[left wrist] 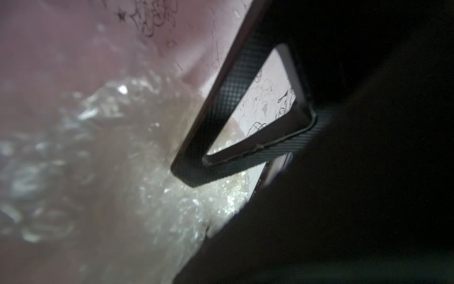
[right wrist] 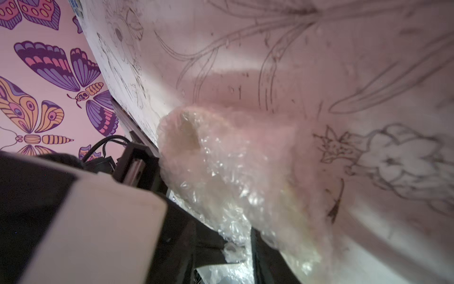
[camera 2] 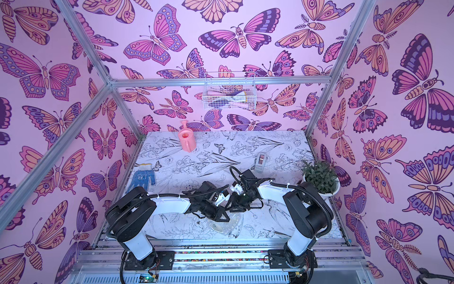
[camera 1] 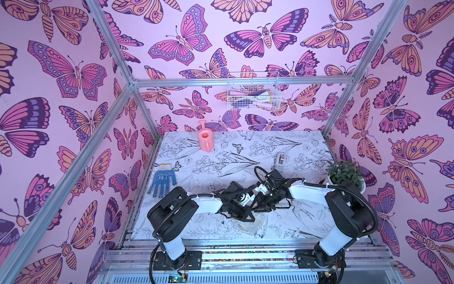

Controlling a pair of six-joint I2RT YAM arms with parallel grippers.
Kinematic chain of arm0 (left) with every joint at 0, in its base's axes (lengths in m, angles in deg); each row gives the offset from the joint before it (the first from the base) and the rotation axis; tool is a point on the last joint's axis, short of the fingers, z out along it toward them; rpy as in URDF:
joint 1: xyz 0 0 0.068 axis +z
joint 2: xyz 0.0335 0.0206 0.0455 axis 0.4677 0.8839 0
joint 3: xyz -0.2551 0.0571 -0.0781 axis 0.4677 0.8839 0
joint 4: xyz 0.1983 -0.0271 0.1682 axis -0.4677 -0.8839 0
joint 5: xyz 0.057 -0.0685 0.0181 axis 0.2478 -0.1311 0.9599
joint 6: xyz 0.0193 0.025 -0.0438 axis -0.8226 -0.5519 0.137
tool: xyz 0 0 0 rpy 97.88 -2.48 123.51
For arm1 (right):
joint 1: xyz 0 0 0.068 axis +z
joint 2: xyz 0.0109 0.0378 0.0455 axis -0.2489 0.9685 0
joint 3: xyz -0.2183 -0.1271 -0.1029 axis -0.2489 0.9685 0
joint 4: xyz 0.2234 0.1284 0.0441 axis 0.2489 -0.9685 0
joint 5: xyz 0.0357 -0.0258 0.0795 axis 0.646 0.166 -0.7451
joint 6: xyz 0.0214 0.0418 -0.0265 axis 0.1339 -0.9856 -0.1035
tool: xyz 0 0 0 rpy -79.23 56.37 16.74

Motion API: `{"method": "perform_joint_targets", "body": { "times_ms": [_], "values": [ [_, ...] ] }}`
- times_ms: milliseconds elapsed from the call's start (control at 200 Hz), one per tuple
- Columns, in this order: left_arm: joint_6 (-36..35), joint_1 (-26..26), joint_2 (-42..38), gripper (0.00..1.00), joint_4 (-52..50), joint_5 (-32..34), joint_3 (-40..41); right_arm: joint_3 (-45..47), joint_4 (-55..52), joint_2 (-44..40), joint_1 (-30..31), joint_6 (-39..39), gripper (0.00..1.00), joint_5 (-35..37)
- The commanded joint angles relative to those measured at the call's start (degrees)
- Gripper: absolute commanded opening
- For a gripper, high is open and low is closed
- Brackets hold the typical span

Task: Wrap dinner plates in bubble wrap
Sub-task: Wrap the plate in the bubble wrap.

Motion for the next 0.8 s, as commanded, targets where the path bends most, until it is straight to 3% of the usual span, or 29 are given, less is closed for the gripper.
{"method": "perform_joint_targets", "body": {
  "times_ms": [0, 280, 426, 606, 711, 796],
  "values": [
    [-5.6, -1.4, 0.2, 0.00, -4.2, 2.0, 0.4, 0.8, 7.0, 1.8, 1.0, -3.7, 0.41, -5.3],
    [-9.6, -4.8, -1.6, 0.00, -3.5, 7.9, 1.7, -0.5, 1.8, 6.3, 5.4, -0.1, 0.38, -1.9],
    [-10.0, -5.7, -2.0, 0.00, -2.4, 9.4, 2.6, -4.0, -9.0, 8.8, 7.5, 6.3, 0.32, 7.6],
    [-9.6, -5.8, -3.8, 0.00, -1.4, 10.6, 3.9, -5.1, -9.8, 9.2, 10.6, 4.9, 0.15, 14.8],
    [-9.2, -5.8, -5.7, 0.00, -1.2, 12.3, 4.9, -4.6, -8.0, 9.3, 12.4, 2.8, 0.00, 17.1],
    [-8.6, -5.8, -8.6, 0.05, -1.2, 14.5, 6.2, -3.3, -6.0, 8.9, 12.5, 1.4, 0.00, 18.2]
  ]
}}
